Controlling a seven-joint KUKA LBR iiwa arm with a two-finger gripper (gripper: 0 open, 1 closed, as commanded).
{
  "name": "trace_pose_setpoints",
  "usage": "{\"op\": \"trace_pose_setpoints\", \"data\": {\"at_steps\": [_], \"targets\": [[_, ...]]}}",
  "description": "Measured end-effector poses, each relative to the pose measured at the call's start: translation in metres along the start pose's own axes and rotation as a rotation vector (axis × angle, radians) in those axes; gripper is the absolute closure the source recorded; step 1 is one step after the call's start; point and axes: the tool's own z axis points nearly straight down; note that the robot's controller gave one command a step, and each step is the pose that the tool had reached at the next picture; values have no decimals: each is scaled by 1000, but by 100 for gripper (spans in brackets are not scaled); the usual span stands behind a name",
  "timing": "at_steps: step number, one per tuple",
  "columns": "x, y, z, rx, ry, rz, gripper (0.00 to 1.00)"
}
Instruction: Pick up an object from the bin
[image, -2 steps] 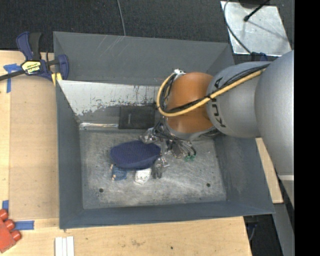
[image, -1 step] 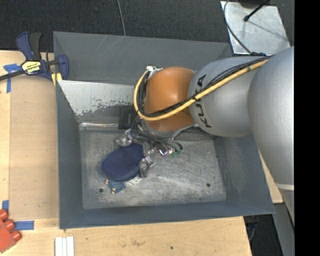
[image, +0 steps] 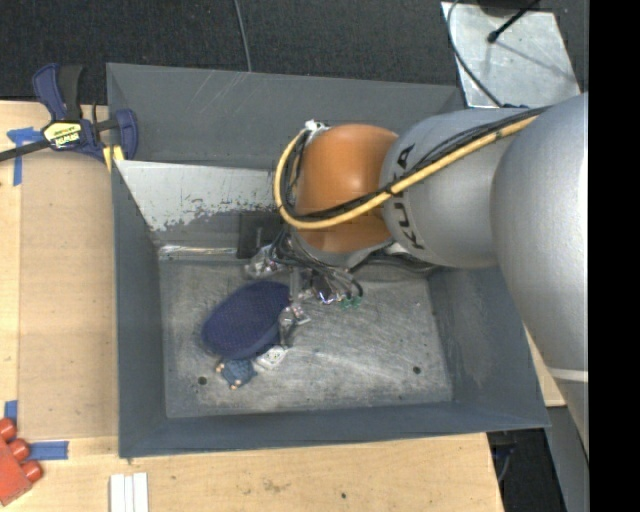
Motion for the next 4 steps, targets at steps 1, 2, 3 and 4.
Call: {"op": "trace_pose_setpoints", "data": {"at_steps": [1,2,3,4], "targets": [[-20,-9,26,-2,17,145,0],[-22,-9,22,0,7,144,0],[-22,-9,20,-1,8,143,100],[-25,-9,0,1,-4,141,100]]}}
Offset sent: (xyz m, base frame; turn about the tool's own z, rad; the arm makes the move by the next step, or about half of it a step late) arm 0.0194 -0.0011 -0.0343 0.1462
